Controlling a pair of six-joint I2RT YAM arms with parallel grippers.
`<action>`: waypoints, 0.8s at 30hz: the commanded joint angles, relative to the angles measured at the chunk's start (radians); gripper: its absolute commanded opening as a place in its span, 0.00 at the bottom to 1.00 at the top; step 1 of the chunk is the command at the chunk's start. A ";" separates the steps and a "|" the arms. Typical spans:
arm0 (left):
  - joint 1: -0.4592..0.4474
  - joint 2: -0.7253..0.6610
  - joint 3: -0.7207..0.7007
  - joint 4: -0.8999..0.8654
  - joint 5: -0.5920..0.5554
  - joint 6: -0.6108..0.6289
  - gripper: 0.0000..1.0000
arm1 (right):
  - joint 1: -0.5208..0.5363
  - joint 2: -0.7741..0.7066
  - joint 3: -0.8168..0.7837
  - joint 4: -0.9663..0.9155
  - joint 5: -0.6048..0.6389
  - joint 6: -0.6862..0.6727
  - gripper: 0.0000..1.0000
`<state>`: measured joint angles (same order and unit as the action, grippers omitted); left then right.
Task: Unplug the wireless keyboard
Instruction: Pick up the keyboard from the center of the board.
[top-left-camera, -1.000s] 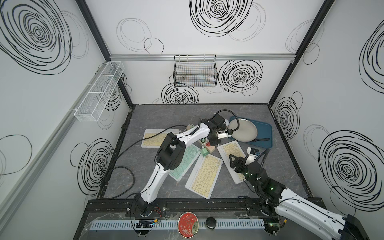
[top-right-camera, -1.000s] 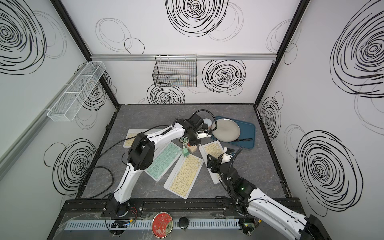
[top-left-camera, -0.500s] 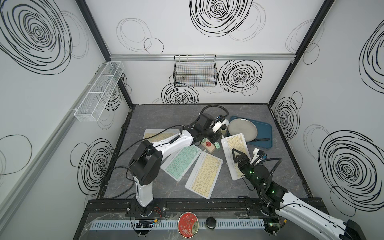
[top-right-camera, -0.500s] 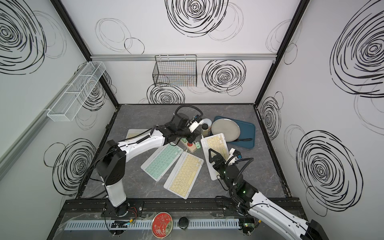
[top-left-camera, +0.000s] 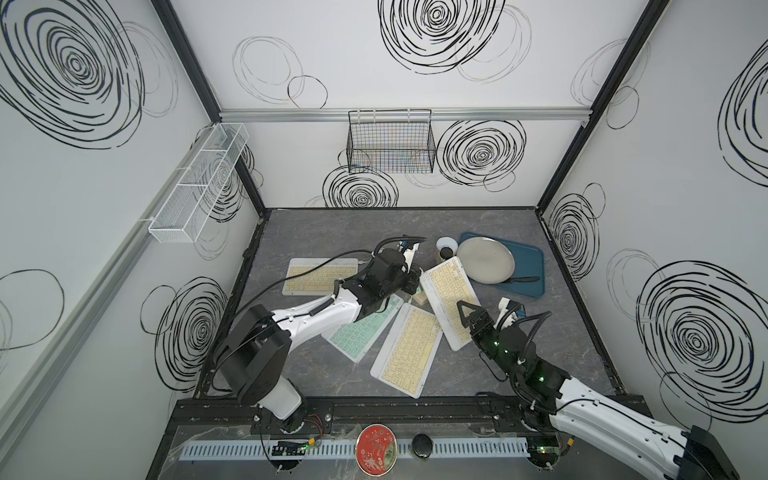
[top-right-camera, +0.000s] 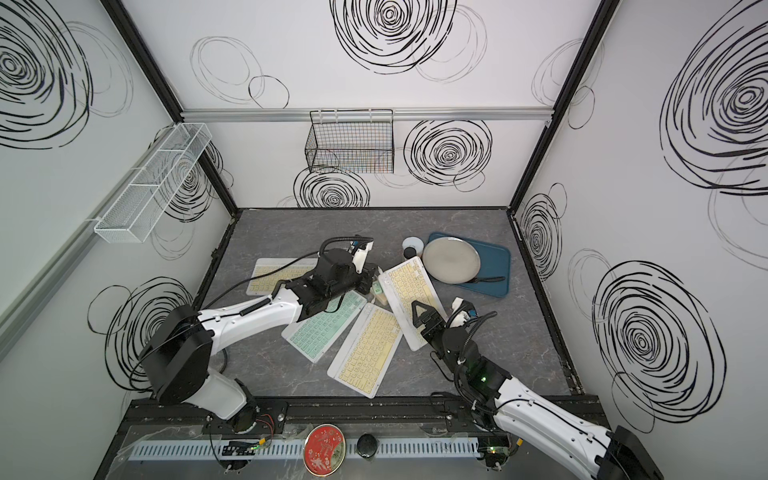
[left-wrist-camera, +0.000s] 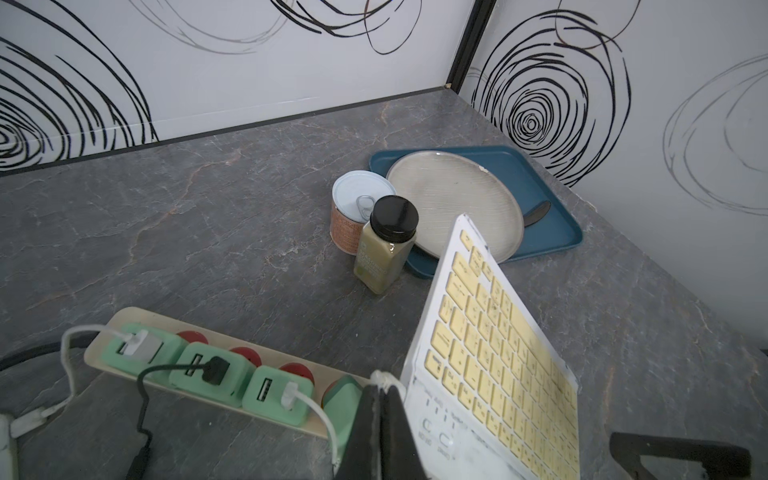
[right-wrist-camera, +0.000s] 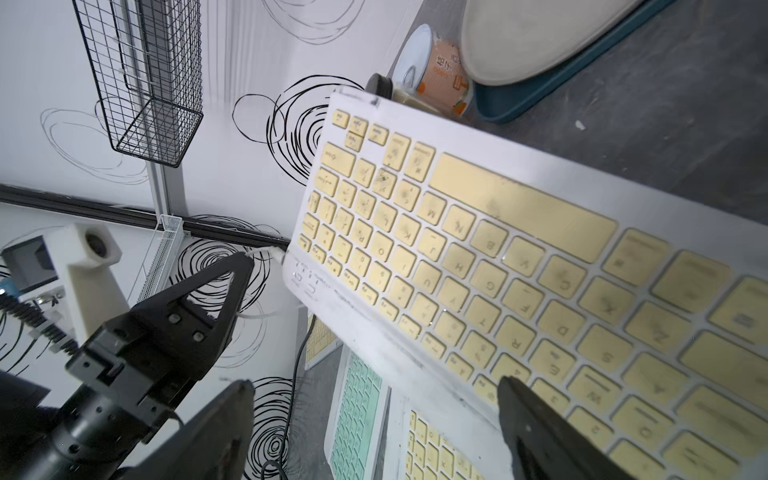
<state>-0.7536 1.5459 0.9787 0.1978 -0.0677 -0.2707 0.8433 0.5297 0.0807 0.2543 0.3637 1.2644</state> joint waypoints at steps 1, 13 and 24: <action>-0.003 -0.040 -0.027 0.107 -0.135 -0.041 0.00 | 0.001 -0.115 -0.042 -0.156 0.101 0.006 0.95; 0.043 0.001 -0.056 0.119 -0.156 -0.089 0.00 | -0.438 -0.279 -0.097 -0.242 -0.371 -0.113 0.99; -0.045 -0.084 -0.152 0.249 -0.220 -0.197 0.00 | -0.491 -0.042 -0.093 -0.063 -0.440 -0.102 1.00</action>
<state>-0.7910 1.4937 0.8227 0.3313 -0.2592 -0.4278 0.3573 0.4568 0.0051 0.1127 -0.0441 1.1652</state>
